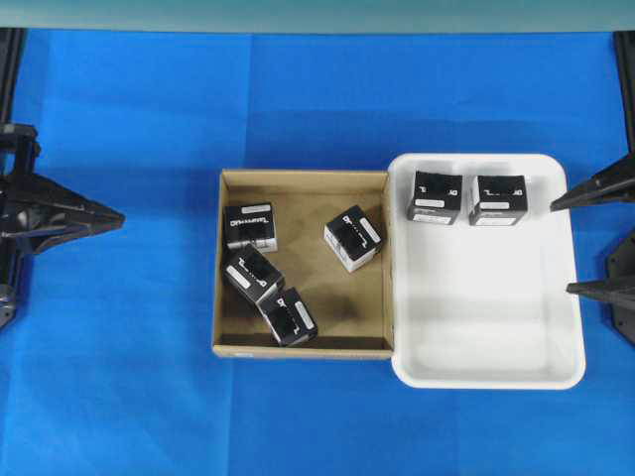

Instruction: Pick a box that is randomly placed inside the cardboard box.

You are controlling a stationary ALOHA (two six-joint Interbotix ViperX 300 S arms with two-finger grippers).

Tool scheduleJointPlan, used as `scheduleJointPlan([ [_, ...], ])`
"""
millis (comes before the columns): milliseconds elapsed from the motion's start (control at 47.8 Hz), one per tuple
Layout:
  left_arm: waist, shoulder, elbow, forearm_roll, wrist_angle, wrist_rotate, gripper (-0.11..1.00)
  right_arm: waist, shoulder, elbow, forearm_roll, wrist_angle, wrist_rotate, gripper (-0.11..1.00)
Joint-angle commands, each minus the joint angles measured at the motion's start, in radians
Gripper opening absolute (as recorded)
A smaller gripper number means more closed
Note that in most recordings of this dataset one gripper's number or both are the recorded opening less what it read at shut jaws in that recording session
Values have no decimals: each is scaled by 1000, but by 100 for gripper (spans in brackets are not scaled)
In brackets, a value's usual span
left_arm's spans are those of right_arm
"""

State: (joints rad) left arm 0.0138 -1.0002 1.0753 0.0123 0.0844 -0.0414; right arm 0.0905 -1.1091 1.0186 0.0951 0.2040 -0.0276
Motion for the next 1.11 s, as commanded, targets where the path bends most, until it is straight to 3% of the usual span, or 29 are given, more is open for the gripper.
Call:
scheduleJointPlan([
  [0, -2, -12, -9, 2, -5, -2, -7, 6, 0, -6, 2, -14, 2, 99],
  [1087, -25, -60, -8, 3, -52, -5, -7, 9, -94, 14, -15, -18, 3, 99],
])
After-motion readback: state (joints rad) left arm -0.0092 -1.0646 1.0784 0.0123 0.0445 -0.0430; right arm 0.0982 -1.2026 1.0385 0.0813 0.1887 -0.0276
